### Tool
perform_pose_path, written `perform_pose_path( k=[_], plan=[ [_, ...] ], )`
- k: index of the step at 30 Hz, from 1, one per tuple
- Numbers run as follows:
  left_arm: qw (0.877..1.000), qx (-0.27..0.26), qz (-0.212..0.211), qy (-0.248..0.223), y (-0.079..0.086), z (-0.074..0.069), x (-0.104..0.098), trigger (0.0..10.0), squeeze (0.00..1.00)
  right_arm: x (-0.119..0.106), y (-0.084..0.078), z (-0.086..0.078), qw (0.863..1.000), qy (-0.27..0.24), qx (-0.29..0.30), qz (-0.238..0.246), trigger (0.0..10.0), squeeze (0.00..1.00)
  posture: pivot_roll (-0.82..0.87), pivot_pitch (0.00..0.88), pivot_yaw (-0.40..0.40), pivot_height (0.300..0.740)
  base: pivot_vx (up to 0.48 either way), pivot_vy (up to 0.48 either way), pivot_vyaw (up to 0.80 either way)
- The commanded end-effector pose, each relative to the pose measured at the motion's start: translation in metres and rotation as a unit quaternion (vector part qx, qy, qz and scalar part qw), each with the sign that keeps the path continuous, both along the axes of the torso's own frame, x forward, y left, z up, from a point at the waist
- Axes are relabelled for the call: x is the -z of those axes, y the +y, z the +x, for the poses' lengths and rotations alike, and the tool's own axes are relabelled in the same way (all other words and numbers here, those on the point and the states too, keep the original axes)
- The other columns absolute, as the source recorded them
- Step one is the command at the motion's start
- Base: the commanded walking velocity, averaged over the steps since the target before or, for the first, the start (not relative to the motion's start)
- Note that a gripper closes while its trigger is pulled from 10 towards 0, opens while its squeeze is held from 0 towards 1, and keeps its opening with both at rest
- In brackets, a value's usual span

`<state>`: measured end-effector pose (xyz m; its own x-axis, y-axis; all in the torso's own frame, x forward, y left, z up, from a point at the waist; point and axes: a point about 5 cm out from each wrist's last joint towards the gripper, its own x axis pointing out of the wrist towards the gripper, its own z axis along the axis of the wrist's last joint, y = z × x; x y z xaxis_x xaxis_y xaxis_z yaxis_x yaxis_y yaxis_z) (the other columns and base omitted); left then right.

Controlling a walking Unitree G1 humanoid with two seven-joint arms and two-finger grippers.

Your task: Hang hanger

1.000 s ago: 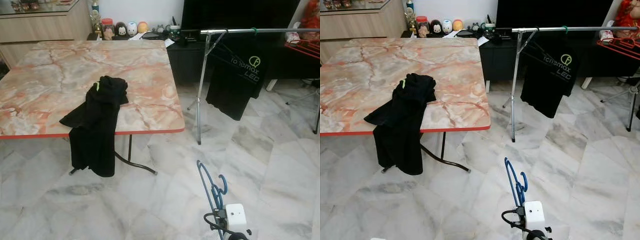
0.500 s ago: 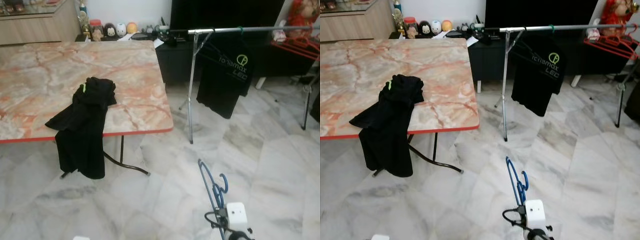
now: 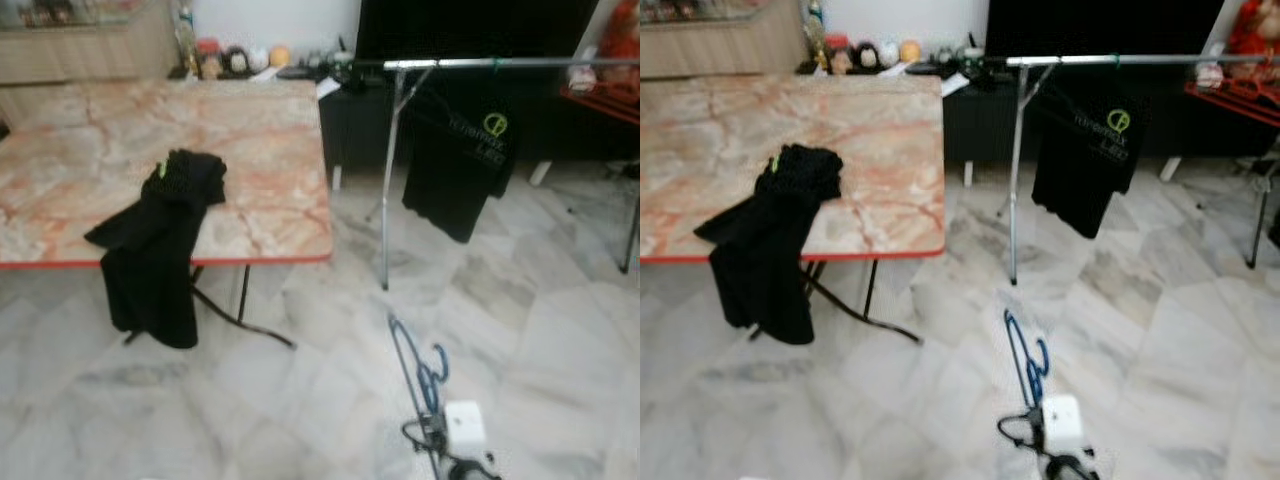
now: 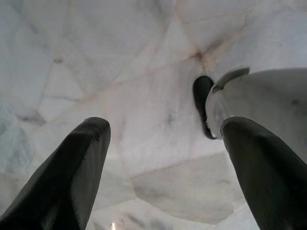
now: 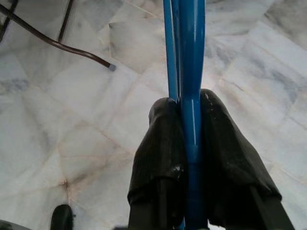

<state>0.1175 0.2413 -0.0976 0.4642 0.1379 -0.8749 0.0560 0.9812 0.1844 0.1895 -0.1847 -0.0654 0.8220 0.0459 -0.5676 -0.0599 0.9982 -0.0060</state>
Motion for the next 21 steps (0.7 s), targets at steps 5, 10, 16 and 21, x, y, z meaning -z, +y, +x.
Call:
perform_pose_path(
  k=[5,10,16,21],
  plan=[
    [1.0,0.006,-0.004,0.008,-0.0034,-0.002,0.0016,10.0,0.0,-0.0015,-0.0083,-0.0003,1.0,-0.005,0.011,-0.007,10.0,0.0,-0.08,0.0,-0.025,0.74,0.0,-0.3,0.0],
    [1.0,0.008,-0.003,0.008,-0.0029,-0.0019,0.0015,10.0,0.0,-0.0015,-0.0079,-0.0001,1.0,-0.005,0.012,-0.007,10.0,0.0,-0.08,0.0,-0.023,0.74,0.0,-0.302,0.0],
    [1.0,0.008,-0.003,0.007,-0.0029,-0.0016,0.0014,10.0,0.0,-0.0015,-0.0086,-0.0001,1.0,-0.004,0.013,-0.007,10.0,0.0,-0.08,0.0,-0.024,0.74,0.0,-0.301,0.0],
    [1.0,0.007,-0.005,0.007,-0.0031,-0.0009,0.0013,10.0,0.0,-0.002,-0.0099,0.0007,1.0,-0.004,0.016,-0.008,10.0,0.0,-0.08,0.0,-0.028,0.74,0.0,-0.304,0.0]
  ],
)
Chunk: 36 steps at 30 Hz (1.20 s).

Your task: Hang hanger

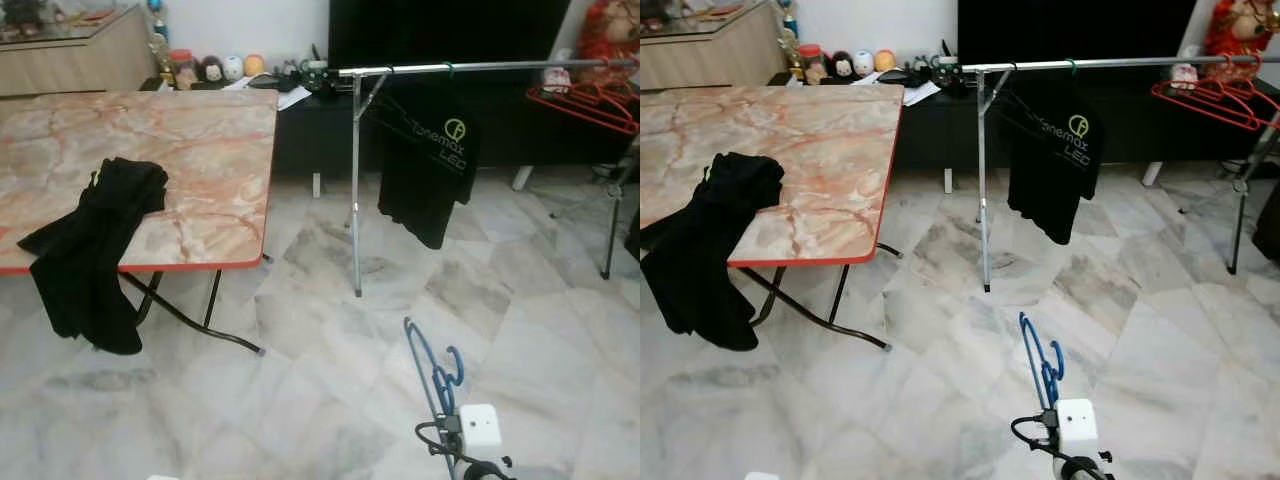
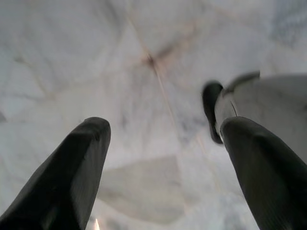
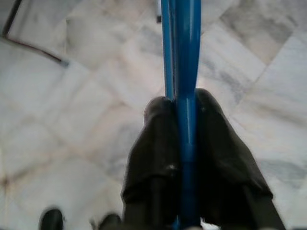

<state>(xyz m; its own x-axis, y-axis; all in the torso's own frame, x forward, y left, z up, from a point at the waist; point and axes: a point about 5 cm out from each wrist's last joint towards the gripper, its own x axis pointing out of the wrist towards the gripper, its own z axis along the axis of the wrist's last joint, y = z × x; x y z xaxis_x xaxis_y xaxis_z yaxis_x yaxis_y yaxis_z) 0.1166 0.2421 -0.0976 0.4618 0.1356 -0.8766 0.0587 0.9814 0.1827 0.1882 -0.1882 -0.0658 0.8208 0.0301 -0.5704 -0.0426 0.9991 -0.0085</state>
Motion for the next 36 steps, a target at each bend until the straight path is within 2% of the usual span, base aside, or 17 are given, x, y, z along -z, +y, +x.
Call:
perform_pose_path(
  k=[1,36],
  plan=[
    [1.0,0.006,-0.004,0.005,-0.004,0.0,0.0012,10.0,0.0,-0.0023,-0.0065,0.002,1.0,-0.006,0.007,-0.006,10.0,0.0,-0.08,0.0,-0.028,0.74,0.0,-0.304,0.0],
    [1.0,0.004,-0.01,0.005,-0.0047,0.0023,0.0008,10.0,0.0,-0.0029,-0.0076,0.0041,1.0,-0.005,0.014,-0.008,10.0,0.0,-0.08,0.0,-0.041,0.74,0.0,-0.301,0.0]
  ],
)
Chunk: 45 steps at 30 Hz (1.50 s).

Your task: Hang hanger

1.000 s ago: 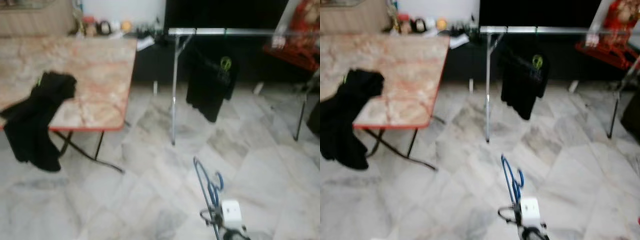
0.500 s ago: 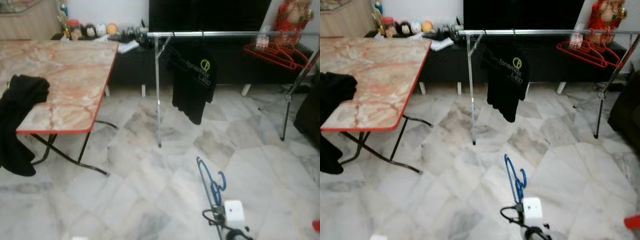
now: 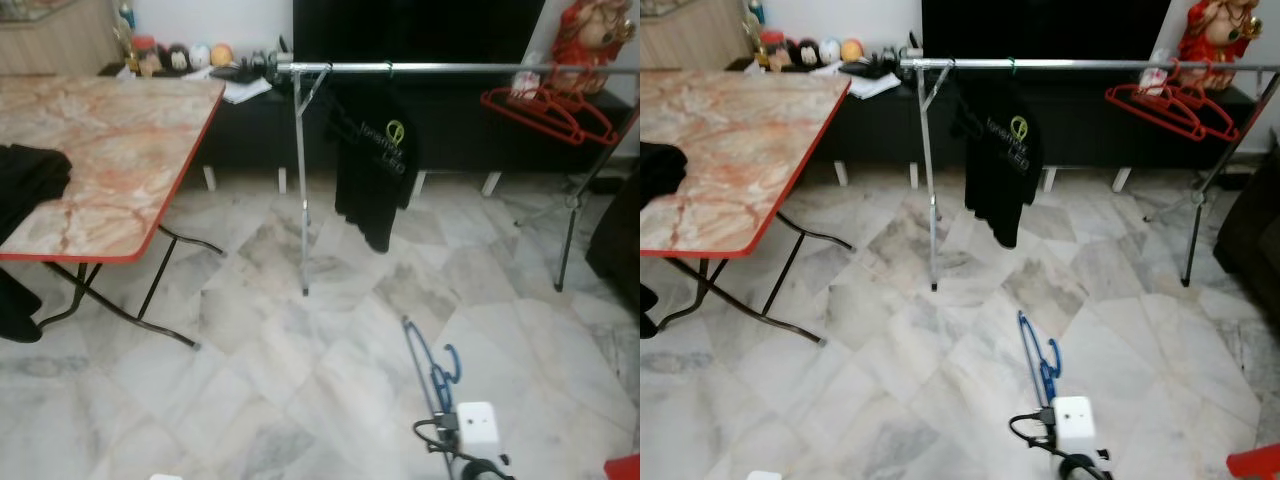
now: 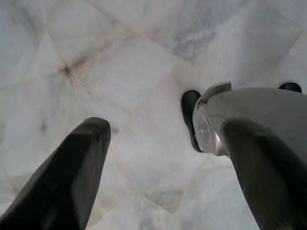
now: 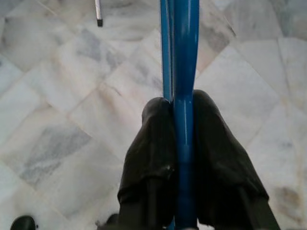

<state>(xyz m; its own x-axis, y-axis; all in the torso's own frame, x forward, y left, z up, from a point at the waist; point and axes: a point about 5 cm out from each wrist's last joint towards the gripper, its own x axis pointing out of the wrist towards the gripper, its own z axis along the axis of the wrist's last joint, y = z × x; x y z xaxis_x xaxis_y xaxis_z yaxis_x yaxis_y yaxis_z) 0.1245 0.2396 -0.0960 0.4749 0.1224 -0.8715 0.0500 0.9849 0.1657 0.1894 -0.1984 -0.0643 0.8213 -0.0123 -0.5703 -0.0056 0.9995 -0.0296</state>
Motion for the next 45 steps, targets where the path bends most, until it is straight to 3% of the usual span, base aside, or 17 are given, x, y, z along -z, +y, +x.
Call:
perform_pose_path(
  k=[1,20,38,45],
  plan=[
    [1.0,0.008,-0.001,0.013,-0.0023,-0.0056,0.0025,10.0,0.0,-0.0013,0.0028,0.0028,1.0,-0.005,-0.004,0.002,10.0,0.0,-0.08,0.0,-0.041,0.74,0.0,-0.3,0.0],
    [1.0,0.001,-0.002,0.012,-0.0024,-0.0055,0.0026,10.0,0.0,-0.0005,0.0052,0.002,1.0,-0.003,-0.007,0.005,10.0,0.0,-0.08,0.0,-0.043,0.74,0.0,-0.293,0.0],
    [1.0,-0.004,-0.026,0.009,-0.0046,-0.0057,0.0028,10.0,0.0,-0.0027,0.0005,0.0045,0.999,-0.012,0.027,0.013,10.0,0.0,-0.08,0.0,-0.042,0.74,0.0,0.0,0.0],
    [1.0,-0.006,-0.024,0.007,-0.0044,-0.0055,0.0027,10.0,0.0,-0.0037,-0.0019,0.0061,0.999,-0.014,0.035,0.013,10.0,0.0,-0.08,0.0,-0.043,0.74,0.313,0.0,-0.37]
  ],
)
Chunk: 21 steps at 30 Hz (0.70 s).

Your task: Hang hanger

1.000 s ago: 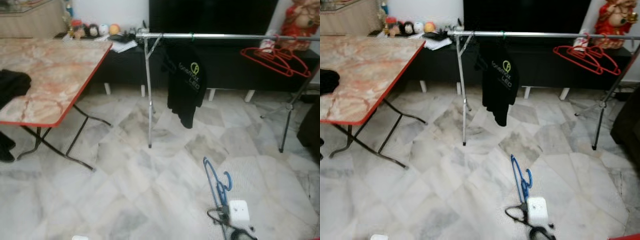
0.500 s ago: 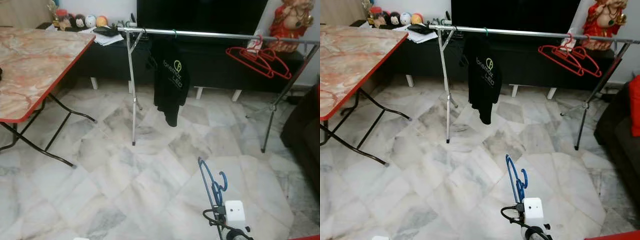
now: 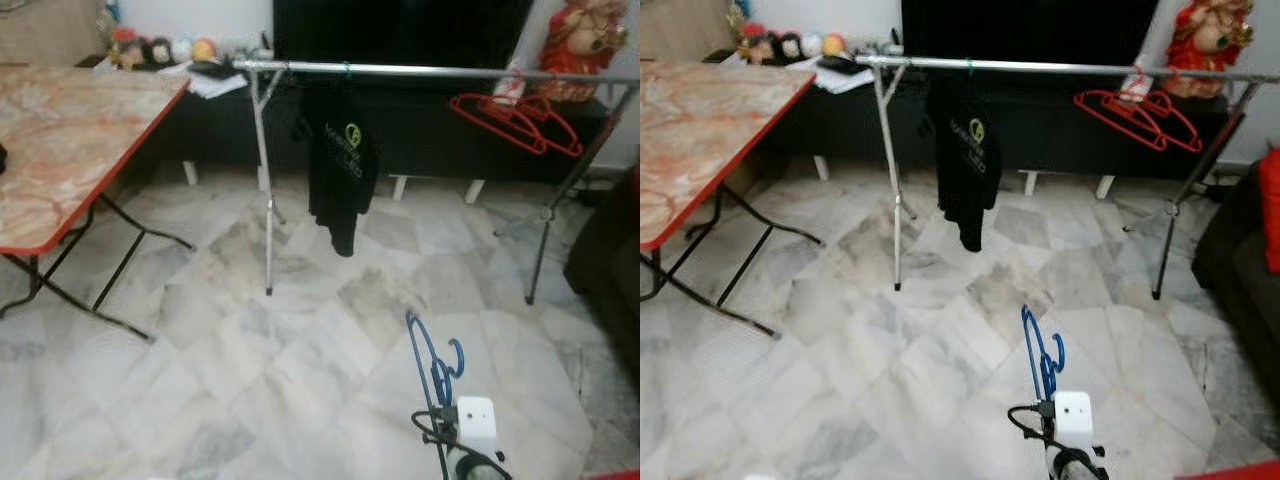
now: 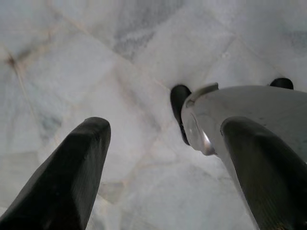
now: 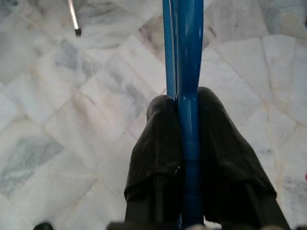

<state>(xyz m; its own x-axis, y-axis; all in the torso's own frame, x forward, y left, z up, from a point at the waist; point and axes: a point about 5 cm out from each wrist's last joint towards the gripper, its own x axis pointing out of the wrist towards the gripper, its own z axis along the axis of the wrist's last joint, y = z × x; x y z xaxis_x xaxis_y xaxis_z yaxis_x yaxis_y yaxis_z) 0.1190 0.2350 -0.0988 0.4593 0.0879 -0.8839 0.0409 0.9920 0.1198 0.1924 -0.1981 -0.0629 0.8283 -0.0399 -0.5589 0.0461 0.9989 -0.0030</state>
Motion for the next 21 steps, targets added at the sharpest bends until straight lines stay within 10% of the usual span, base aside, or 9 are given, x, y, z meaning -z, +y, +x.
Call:
perform_pose_path(
  k=[1,21],
  plan=[
    [1.0,0.0,-0.001,-0.001,0.0002,-0.0001,-0.0001,10.0,0.0,-0.0026,-0.0024,0.0035,1.0,-0.008,0.009,-0.002,10.0,0.0,-0.08,0.0,-0.043,0.74,0.337,0.0,0.0],
    [1.0,0.002,0.002,0.0,0.0001,0.0,0.0,10.0,0.0,-0.0034,0.0005,0.0053,1.0,-0.012,0.008,0.004,10.0,0.0,-0.08,0.0,-0.043,0.74,0.355,0.0,0.0]
  ],
)
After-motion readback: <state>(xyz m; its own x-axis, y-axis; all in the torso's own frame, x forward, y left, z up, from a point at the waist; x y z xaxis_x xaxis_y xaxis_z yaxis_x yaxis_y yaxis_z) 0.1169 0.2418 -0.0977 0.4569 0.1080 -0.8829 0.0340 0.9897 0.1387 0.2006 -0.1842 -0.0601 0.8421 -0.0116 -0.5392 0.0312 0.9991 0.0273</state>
